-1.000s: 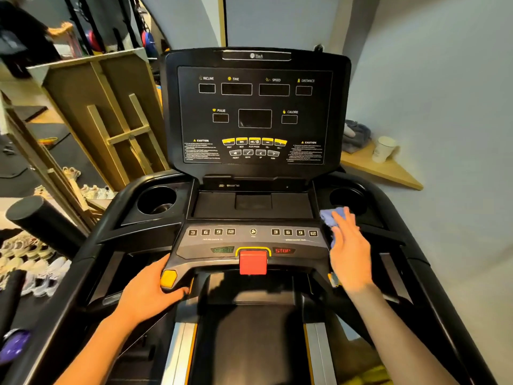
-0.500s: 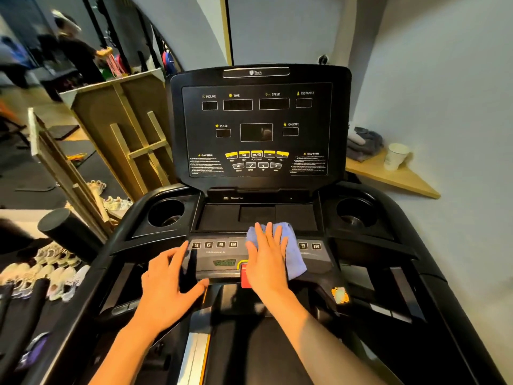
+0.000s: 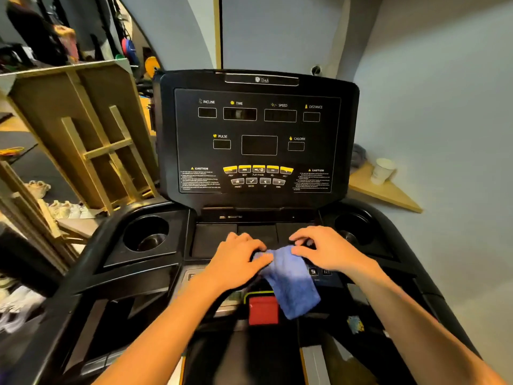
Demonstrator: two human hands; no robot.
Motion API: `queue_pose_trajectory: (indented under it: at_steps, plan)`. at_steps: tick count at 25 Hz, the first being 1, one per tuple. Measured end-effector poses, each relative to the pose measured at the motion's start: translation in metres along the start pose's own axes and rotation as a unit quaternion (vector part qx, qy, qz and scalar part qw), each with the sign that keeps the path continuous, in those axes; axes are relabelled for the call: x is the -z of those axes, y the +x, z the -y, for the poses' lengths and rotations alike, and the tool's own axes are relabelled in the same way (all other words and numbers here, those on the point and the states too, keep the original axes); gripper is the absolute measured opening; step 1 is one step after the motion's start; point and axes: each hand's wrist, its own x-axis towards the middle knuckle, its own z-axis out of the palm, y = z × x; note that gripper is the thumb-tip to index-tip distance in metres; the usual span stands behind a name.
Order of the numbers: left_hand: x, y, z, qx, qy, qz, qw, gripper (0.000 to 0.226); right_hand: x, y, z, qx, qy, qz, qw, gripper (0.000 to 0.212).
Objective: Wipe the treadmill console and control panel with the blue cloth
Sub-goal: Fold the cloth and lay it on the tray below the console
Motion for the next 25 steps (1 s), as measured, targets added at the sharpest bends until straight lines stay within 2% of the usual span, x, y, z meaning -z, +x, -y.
queue_pose_trajectory:
  at_steps: [2,4,8,11,13,18,25]
  plan:
    - [-0.001,0.008,-0.002,-0.019,-0.003,0.019,1.0,0.071,0.001,0.002,-0.002,0.009,-0.007,0.042,0.999,0.026]
    - [-0.004,0.014,0.003,-0.037,-0.036,0.009,0.999,0.059,-0.001,0.004,-0.002,0.012,-0.019,0.067,0.998,0.027]
    - [-0.006,0.02,0.01,-0.062,-0.136,-0.021,0.989,0.032,-0.004,0.007,-0.005,0.013,0.008,0.041,0.999,0.011]
    - [0.009,0.014,0.002,-0.056,-0.251,-0.028,0.966,0.028,0.006,0.004,-0.007,0.01,0.063,0.041,0.997,0.005]
    - [0.021,0.009,0.001,-0.064,-0.286,-0.015,0.956,0.027,0.019,0.003,-0.007,0.014,0.094,0.049,0.994,0.005]
    - [0.06,0.003,0.007,-0.071,-0.318,-0.026,0.945,0.02,0.049,0.006,-0.002,0.048,0.191,0.007,0.98,0.016]
    - [0.116,-0.003,0.0,-0.08,-0.214,-0.168,0.959,0.018,0.066,0.01,0.027,0.138,0.214,-0.1,0.962,0.016]
